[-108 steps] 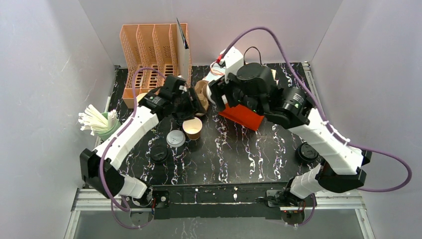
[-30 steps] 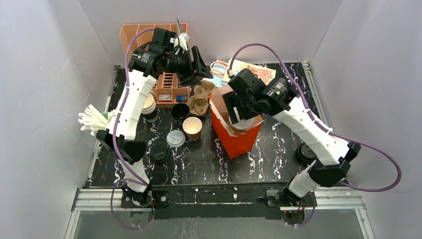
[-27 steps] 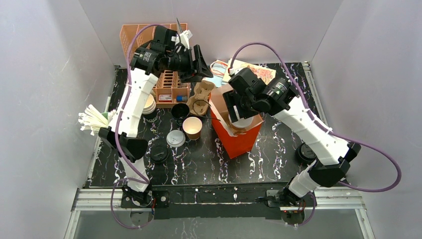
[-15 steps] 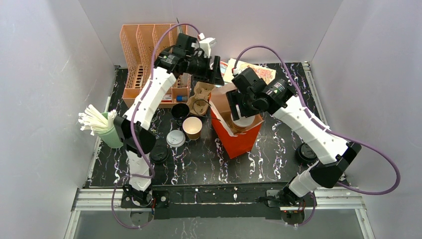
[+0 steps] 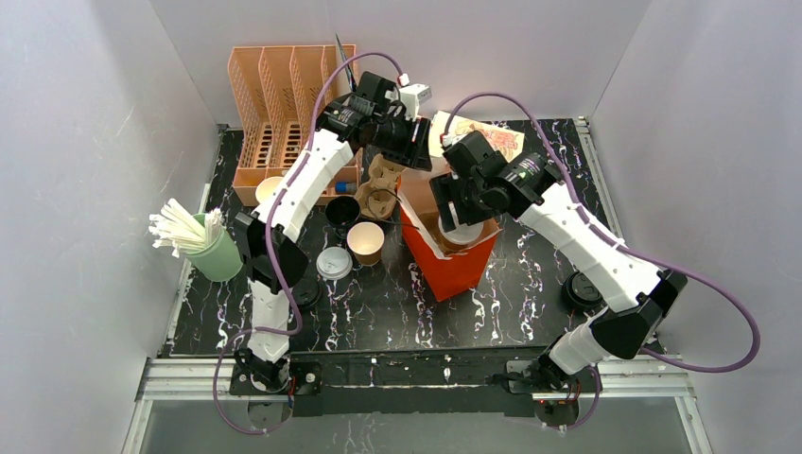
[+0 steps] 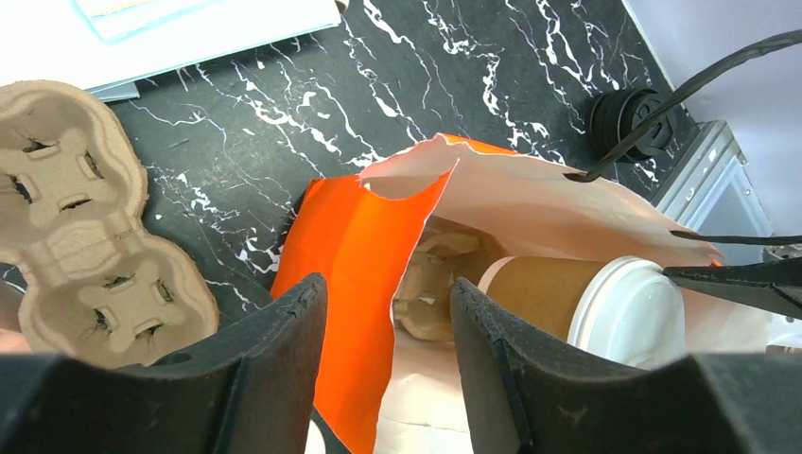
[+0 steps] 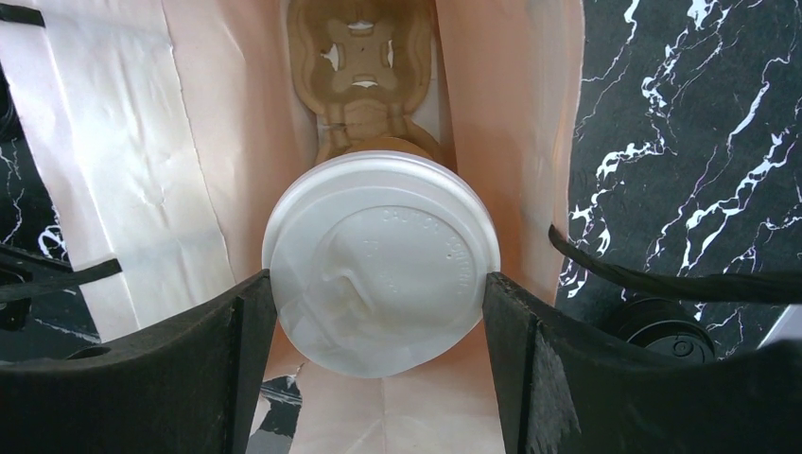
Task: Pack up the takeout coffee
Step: Place the coffee cup on the cup tray.
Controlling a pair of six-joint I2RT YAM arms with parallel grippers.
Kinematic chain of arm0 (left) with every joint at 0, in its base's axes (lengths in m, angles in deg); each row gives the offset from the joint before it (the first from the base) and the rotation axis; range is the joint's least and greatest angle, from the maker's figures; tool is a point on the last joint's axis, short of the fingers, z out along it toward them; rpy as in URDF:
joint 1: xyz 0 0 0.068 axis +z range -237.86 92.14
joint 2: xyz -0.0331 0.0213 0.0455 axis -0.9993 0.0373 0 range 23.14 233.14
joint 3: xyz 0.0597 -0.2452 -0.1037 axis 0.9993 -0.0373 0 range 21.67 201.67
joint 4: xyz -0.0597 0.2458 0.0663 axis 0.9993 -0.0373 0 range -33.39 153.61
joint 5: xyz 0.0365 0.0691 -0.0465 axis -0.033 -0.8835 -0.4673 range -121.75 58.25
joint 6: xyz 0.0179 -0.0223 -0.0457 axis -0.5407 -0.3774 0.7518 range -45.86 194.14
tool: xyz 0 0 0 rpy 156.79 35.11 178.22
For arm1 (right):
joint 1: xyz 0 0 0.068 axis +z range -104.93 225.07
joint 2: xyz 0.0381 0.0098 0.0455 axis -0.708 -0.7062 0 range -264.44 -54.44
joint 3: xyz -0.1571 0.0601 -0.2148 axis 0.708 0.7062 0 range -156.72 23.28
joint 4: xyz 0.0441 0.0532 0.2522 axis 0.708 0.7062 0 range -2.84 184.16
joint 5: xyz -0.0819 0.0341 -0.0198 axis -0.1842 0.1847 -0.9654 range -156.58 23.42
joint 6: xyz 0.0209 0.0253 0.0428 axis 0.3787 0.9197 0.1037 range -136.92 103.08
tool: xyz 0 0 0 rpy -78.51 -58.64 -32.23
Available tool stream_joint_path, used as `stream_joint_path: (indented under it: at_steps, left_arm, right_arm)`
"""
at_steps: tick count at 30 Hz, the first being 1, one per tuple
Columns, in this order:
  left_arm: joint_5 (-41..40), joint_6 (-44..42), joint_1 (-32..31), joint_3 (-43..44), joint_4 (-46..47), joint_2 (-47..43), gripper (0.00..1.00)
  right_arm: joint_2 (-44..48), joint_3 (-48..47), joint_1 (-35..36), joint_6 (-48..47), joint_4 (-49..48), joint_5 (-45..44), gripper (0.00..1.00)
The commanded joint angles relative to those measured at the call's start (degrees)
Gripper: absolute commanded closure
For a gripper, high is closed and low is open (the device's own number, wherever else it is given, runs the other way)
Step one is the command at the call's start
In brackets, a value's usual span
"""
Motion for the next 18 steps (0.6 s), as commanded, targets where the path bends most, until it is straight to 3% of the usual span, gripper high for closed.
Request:
stream_joint_path:
  at_steps: [1,3,5,12,18]
  left_arm:
    - [-0.55,-2.18,-0.35,-1.54,-0.55,-1.58,0.53]
    - [-0.28,-2.82,-0.94,-2.71,-0.68,-1.83,0.48]
    - [2.29,-7.22,-2.5,-3.96,-1.13,-2.42,0.5]
    - [-9.93,-16.46,-8.94,-6.88,4.15,-7.99,1.0]
    - [-10.42,-16.98,-12.09,-10.51,10.51,-13.88,1.0]
  right_arm:
    - [2.19,1.27,-0.13,-0.79,-2.09,1.28,0.71]
    - [2.06,1.18,-0.18,-0.94,-2.27,1.48,0.71]
    - [1.99,0.99,-0.17,-1.13,-2.43,1.72,0.71]
    - [3.61,3.05,-0.08,-1.96,-3.74,2.4,0.73]
    - [9.97,11.44,1.48,-2.85,-6.59,4.69,0.74]
